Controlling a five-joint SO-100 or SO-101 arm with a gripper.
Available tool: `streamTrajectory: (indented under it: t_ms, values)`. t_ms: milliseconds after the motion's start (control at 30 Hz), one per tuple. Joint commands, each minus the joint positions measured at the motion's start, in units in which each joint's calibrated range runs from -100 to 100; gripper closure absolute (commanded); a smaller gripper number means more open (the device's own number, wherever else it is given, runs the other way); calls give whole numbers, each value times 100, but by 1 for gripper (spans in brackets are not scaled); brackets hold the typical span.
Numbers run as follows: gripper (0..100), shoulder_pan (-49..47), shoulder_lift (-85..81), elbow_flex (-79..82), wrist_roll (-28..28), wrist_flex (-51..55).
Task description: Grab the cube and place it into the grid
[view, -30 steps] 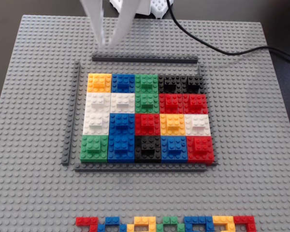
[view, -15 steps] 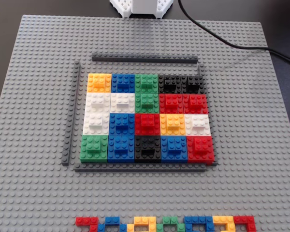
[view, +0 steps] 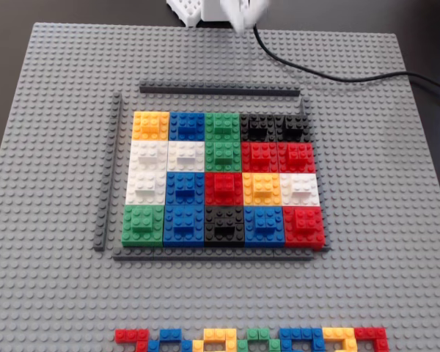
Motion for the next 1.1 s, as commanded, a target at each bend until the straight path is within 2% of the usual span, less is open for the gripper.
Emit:
streamTrajectory:
  t_ms: [0, 600, 1067]
  values:
    - [100, 49, -441, 453, 0, -213]
    - [100, 19, -441, 1803, -132, -223]
    - [100, -253, -441, 2021, -342, 627]
